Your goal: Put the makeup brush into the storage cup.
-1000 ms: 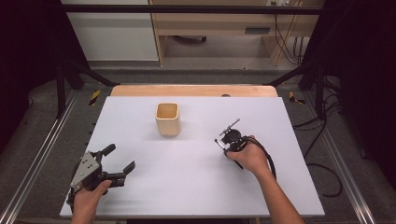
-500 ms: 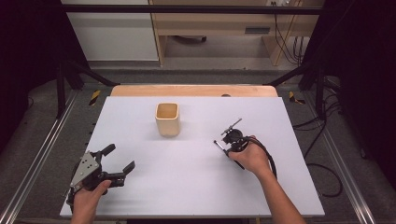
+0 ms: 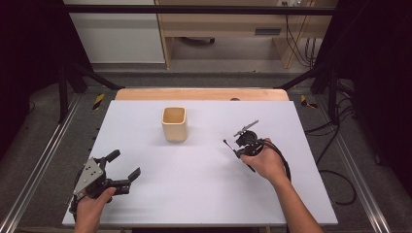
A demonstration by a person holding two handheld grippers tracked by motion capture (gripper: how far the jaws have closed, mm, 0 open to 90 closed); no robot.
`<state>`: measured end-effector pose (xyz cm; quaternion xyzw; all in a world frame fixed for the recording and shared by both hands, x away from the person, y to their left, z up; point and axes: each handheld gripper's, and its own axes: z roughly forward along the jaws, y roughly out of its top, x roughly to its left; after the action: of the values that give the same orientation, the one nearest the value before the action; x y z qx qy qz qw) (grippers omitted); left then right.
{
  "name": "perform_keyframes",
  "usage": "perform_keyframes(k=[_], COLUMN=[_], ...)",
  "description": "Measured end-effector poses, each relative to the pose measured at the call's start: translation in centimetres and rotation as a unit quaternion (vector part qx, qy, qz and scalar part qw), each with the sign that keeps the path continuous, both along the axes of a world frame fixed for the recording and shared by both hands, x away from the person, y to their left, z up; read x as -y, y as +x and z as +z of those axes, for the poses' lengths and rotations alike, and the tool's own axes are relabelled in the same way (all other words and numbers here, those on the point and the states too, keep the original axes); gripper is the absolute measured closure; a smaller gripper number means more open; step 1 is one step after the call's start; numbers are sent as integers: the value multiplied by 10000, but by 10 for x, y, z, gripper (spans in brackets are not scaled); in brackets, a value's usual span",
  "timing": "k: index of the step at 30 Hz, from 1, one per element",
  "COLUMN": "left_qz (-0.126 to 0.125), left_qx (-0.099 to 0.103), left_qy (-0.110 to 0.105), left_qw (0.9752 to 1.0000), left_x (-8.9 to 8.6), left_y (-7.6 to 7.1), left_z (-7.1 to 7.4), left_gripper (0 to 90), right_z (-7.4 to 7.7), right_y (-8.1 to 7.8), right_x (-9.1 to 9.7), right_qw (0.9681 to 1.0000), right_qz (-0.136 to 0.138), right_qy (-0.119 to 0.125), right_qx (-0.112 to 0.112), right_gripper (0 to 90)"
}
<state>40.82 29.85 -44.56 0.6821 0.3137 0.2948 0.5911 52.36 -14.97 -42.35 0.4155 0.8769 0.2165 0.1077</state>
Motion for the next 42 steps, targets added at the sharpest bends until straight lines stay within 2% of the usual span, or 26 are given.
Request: perform_keyframes(k=[3, 8, 9, 16, 24, 33, 39, 42], left_qz=[-9, -2, 5, 13, 24, 25, 29, 42], left_qx=[-6, -8, -4, -7, 0, 9, 15, 16], left_qy=[8, 15, 13, -8, -36, -40, -47, -102], left_qw=[10000, 10000, 10000, 10000, 10000, 10000, 10000, 9999], left_x=[0, 0, 0, -1, -1, -1, -3, -3], left_y=[0, 0, 0, -1, 0, 0, -1, 0], left_z=[0, 0, 0, 0, 0, 0, 1, 0], left_gripper=[22, 23, 22, 23, 23, 22, 22, 22], right_z=[5, 10, 11, 16, 21, 37, 43, 46], right_y=[-2, -4, -4, -4, -3, 3, 5, 7], right_x=[-1, -5, -6, -13, -22, -35, -44, -48], right_qw=[9999, 9981, 9972, 9919, 9869, 9778, 9736, 9705], right_qz=[26, 127, 141, 180, 327, 582, 677, 733], right_qy=[62, 185, 188, 304, 344, 315, 247, 231], right_qx=[154, 567, 709, 1217, 1543, 1990, 2164, 2283], right_gripper=[838, 838, 837, 838, 838, 838, 838, 838])
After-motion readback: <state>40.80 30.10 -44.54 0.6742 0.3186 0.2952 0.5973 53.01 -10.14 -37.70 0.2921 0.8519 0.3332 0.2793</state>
